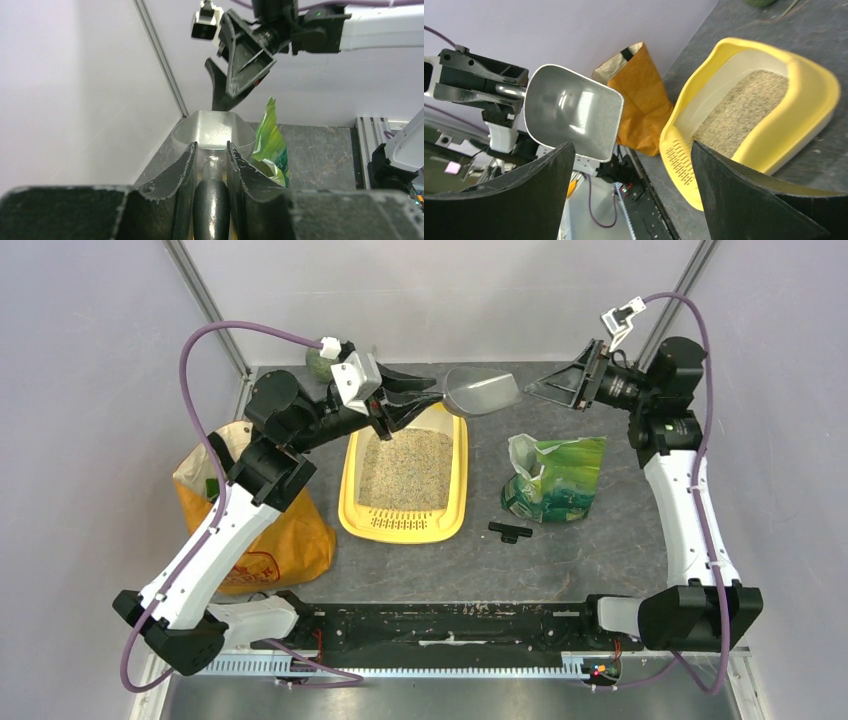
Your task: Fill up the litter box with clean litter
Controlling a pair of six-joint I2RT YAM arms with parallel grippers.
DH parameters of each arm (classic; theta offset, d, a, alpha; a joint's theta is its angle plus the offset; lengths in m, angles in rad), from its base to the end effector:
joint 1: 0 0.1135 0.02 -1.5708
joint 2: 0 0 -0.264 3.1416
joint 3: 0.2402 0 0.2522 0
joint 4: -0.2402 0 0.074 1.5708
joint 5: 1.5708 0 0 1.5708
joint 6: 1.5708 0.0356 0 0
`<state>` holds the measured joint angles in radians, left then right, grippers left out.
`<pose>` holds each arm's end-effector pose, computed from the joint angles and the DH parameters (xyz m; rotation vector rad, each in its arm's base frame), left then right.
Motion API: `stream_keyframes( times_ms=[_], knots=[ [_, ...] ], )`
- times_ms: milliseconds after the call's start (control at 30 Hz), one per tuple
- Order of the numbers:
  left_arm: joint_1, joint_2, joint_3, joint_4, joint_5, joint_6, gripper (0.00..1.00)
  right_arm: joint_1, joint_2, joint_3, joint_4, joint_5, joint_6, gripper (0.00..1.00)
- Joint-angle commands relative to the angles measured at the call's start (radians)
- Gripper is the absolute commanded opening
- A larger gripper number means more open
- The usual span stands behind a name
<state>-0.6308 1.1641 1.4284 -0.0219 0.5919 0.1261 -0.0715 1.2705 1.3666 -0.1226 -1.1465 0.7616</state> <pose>0.1796 -0.1557 0.5027 0.9665 1.0377 -0.8116 0.2702 0.0132 0.4466 -0.2569 1.7632 1.4133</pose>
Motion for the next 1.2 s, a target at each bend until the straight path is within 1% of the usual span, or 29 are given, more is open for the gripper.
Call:
stream_keyframes(
  times_ms=[0, 67, 167, 200, 267, 367, 433, 467, 500, 533, 567, 600, 633, 667, 700, 733, 767, 800, 833, 867, 900, 1000, 1067, 1133, 1167],
  knots=[
    [-0.009, 0.007, 0.056, 0.120, 0.048, -0.044, 0.02, 0.062, 0.013, -0.033, 0.112, 0.001, 0.109, 0.92],
    [-0.010, 0.008, 0.058, 0.130, 0.059, -0.053, 0.02, 0.079, 0.023, -0.053, 0.201, 0.013, 0.174, 0.91],
    [-0.013, 0.008, 0.057, 0.132, 0.072, -0.054, 0.02, 0.109, 0.056, -0.065, 0.343, 0.008, 0.306, 0.86],
    [-0.014, 0.008, 0.057, 0.132, 0.075, -0.052, 0.02, 0.115, 0.065, -0.072, 0.394, 0.003, 0.349, 0.83],
    [-0.017, 0.009, 0.056, 0.134, 0.075, -0.050, 0.02, 0.134, 0.077, -0.091, 0.510, -0.007, 0.442, 0.76],
    [-0.019, 0.012, 0.056, 0.134, 0.075, -0.050, 0.02, 0.169, 0.083, -0.125, 0.659, -0.028, 0.538, 0.57],
    [-0.020, 0.018, 0.057, 0.134, 0.076, -0.049, 0.02, 0.187, 0.081, -0.134, 0.692, -0.041, 0.565, 0.41],
    [-0.020, 0.019, 0.058, 0.124, 0.082, -0.042, 0.02, 0.189, 0.075, -0.136, 0.693, -0.049, 0.562, 0.29],
    [-0.020, 0.020, 0.056, 0.107, 0.081, -0.033, 0.02, 0.191, 0.069, -0.139, 0.695, -0.053, 0.558, 0.19],
    [-0.020, 0.017, 0.046, 0.095, 0.068, -0.016, 0.02, 0.189, 0.058, -0.136, 0.688, -0.059, 0.549, 0.03],
    [-0.020, 0.012, 0.036, 0.071, 0.057, 0.004, 0.02, 0.189, 0.048, -0.130, 0.655, -0.065, 0.527, 0.00],
    [-0.020, 0.007, 0.029, 0.032, 0.048, 0.034, 0.02, 0.189, 0.032, -0.120, 0.603, -0.067, 0.488, 0.00],
    [-0.020, 0.001, 0.021, -0.013, 0.027, 0.046, 0.08, 0.187, 0.012, -0.111, 0.529, -0.061, 0.429, 0.00],
    [-0.018, -0.013, 0.008, -0.034, -0.009, 0.034, 0.25, 0.183, -0.010, -0.102, 0.425, -0.049, 0.360, 0.00],
    [-0.018, -0.029, 0.000, -0.056, -0.042, 0.018, 0.46, 0.179, -0.030, -0.083, 0.324, -0.038, 0.254, 0.00],
    [-0.019, -0.040, 0.006, -0.089, -0.079, -0.003, 0.61, 0.172, -0.051, -0.065, 0.188, -0.021, 0.163, 0.00],
    [-0.018, -0.048, 0.022, -0.136, -0.120, -0.030, 0.74, 0.165, -0.063, -0.051, 0.127, -0.011, 0.083, 0.00],
    [-0.017, -0.051, 0.048, -0.187, -0.186, -0.066, 0.81, 0.152, -0.074, -0.049, 0.082, 0.000, 0.050, 0.00],
    [-0.014, -0.053, 0.079, -0.235, -0.257, -0.101, 0.82, 0.134, -0.080, -0.049, 0.080, 0.010, 0.051, 0.00],
    [-0.006, -0.055, 0.097, -0.286, -0.291, -0.146, 0.83, 0.117, -0.081, -0.045, 0.083, 0.014, 0.056, 0.00],
    [0.012, -0.058, 0.112, -0.327, -0.288, -0.179, 0.84, 0.101, -0.078, -0.040, 0.091, 0.018, 0.059, 0.00],
    [0.074, -0.062, 0.132, -0.401, -0.134, -0.322, 0.86, 0.078, -0.082, -0.027, 0.104, 0.061, 0.045, 0.00],
    [0.127, -0.049, 0.132, -0.399, -0.021, -0.476, 0.86, 0.078, -0.082, -0.010, 0.042, 0.105, -0.017, 0.00],
    [0.228, -0.013, 0.120, -0.346, 0.107, -0.693, 0.83, 0.078, -0.077, -0.002, 0.032, 0.109, -0.044, 0.00],
    [0.274, 0.008, 0.102, -0.293, 0.175, -0.803, 0.83, 0.078, -0.079, -0.001, 0.029, 0.115, -0.050, 0.00]
  ],
)
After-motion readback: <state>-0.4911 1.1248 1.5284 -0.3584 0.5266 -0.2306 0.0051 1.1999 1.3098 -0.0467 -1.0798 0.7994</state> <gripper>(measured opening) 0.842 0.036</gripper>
